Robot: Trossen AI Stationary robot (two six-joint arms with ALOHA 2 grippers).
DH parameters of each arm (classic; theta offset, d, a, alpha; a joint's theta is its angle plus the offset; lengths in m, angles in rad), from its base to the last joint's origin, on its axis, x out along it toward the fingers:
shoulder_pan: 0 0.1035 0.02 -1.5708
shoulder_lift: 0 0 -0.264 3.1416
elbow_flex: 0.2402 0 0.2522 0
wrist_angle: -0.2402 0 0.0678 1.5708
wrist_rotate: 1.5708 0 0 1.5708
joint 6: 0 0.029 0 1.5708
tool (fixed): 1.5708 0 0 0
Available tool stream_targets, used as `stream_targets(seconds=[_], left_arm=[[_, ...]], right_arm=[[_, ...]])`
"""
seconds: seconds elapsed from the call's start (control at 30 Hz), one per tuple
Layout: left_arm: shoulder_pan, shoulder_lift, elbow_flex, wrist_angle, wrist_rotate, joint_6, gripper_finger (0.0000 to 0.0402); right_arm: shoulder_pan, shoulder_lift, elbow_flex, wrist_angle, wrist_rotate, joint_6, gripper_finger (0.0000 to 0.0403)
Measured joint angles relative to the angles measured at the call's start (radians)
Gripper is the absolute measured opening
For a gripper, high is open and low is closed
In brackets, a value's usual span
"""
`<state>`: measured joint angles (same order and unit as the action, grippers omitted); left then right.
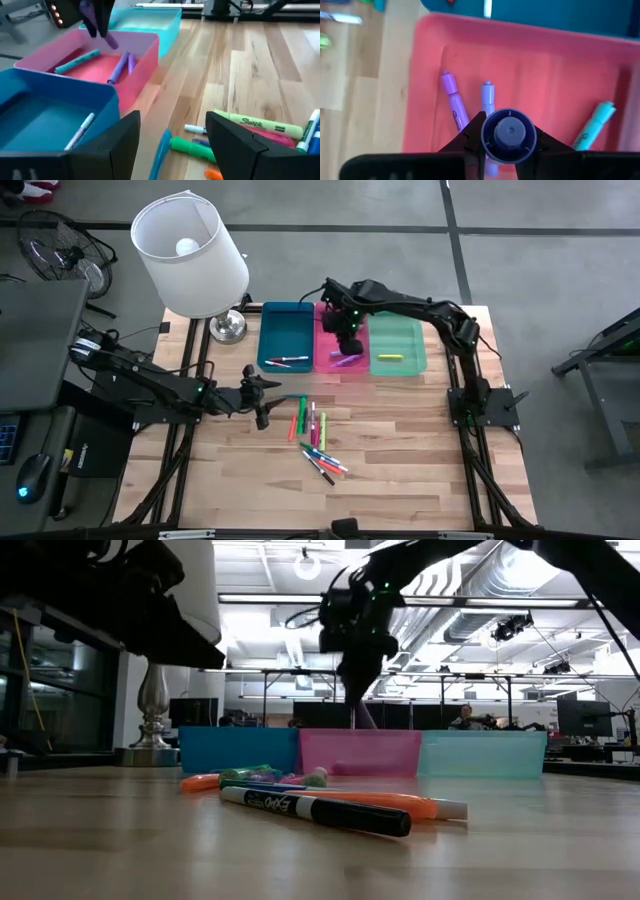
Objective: Pick & Place Markers
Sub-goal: Put the violet highlighter into the pink bin, then put the blue pen into the green bin
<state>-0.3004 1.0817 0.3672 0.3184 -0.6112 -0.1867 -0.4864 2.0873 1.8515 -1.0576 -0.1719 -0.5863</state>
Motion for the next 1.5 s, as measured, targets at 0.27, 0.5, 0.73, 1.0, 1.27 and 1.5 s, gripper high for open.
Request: stream_targets(seconds=[0.27,0.5,0.73,1.0,1.27,1.5], left_arm=[[0.0,0.048,-0.001,0.0,0.052,-0.003,0.022],[0.0,0.123,-0.001,0.002,0.061,-0.028,0.022],[-0.001,0.165,-0.001,0.038,0.061,-0.035,0.022],[0.0,0.167,-0.001,0.035,0.062,-0.052,0.022],[0.0,0.167,-0.001,0.035,0.063,-0.059,0.022],[0.0,0.167,-0.001,0.036,0.063,-0.061,0.022]], right_arm=[[0.002,0.078,0.0,-0.022,0.014,-0.049,0.0054],[0.002,0.116,0.0,-0.049,0.089,-0.05,0.0057],[0.002,0.114,-0.001,-0.029,0.095,-0.043,0.0111],[0.002,0.114,-0.001,-0.039,0.095,-0.021,0.0133],[0.007,0.098,-0.001,-0.072,0.097,0.002,0.0133],[0.022,0.045,-0.001,-0.074,0.148,0.006,0.0133]])
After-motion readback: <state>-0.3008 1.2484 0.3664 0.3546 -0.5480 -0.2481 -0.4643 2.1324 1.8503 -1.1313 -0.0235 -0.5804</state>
